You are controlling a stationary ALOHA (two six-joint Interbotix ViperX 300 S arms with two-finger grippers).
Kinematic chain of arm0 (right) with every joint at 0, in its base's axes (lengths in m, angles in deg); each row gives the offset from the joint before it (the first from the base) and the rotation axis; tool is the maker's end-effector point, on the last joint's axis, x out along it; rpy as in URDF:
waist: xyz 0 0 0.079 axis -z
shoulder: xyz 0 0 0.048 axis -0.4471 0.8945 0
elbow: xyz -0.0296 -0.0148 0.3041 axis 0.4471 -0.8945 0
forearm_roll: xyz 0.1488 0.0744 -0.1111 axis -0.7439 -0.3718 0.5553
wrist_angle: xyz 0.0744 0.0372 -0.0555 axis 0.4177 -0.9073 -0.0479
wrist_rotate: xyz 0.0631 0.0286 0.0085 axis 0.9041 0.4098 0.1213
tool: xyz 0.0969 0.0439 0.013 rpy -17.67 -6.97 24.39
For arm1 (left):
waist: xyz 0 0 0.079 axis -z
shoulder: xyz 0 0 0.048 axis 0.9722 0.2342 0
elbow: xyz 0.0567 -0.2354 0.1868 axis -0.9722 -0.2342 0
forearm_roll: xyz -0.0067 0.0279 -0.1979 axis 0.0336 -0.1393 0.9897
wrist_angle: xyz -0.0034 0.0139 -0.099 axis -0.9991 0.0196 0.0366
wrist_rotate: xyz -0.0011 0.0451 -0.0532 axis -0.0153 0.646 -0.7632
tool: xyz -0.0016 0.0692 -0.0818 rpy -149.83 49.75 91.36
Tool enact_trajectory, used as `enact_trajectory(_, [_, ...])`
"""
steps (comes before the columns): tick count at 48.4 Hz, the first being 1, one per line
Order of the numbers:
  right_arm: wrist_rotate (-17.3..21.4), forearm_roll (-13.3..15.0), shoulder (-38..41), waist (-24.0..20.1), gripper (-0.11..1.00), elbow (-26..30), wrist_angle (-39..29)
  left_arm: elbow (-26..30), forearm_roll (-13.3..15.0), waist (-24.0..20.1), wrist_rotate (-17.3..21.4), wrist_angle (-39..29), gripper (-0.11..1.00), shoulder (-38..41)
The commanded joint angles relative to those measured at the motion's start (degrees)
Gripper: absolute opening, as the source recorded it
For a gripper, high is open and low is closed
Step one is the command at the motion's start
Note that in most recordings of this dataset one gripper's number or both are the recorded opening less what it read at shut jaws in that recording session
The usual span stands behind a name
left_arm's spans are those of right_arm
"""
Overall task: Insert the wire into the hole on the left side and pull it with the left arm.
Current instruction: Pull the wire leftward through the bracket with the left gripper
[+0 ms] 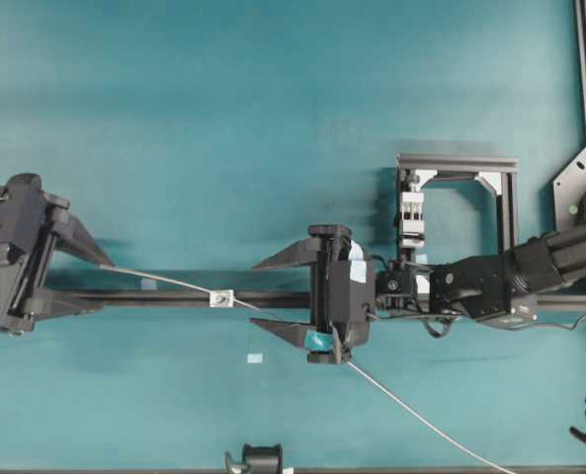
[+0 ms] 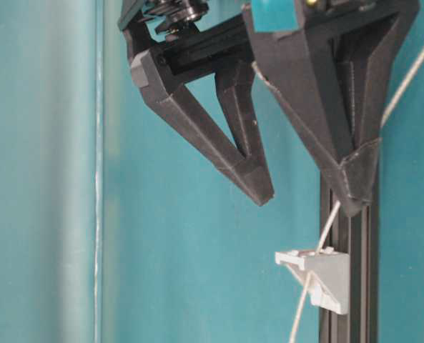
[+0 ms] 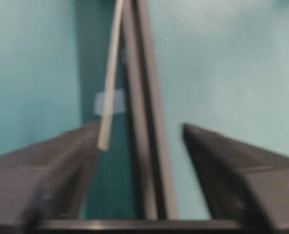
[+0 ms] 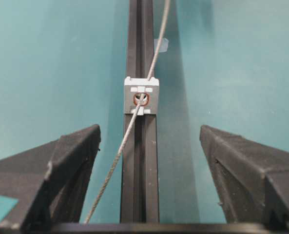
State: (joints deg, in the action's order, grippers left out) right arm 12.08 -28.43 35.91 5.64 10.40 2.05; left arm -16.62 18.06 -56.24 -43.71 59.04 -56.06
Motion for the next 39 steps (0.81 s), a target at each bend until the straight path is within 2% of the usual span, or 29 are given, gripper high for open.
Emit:
enact_trajectory(1, [-0.18, 0.09, -2.20, -0.09, 0.89, 0.35, 0.26, 0.44, -0.09, -0.35, 0.00, 0.09, 0.42, -0.35])
enact_trajectory(6, [0.00, 0.09, -2.20, 0.00, 0.89, 0.35, 0.18, 0.53, -0.18, -0.35, 0.00, 0.09, 0.72, -0.53])
enact_trajectory(8, [0.00, 0.09, -2.20, -0.09, 0.89, 0.35, 0.26, 0.44, -0.09, -0.44, 0.00, 0.09, 0.76, -0.62])
enact_trajectory(22, [-0.18, 0.09, -5.27, 0.09, 0.89, -2.11, 0.35, 0.18, -0.26, -3.43, 1.05, 0.00, 0.77, -3.08])
enact_trajectory(39, [-0.62, 0.09, -10.11, 1.67, 0.89, -6.50, 0.70, -0.09, -0.35, -6.59, 4.92, -1.93, 0.77, -6.59])
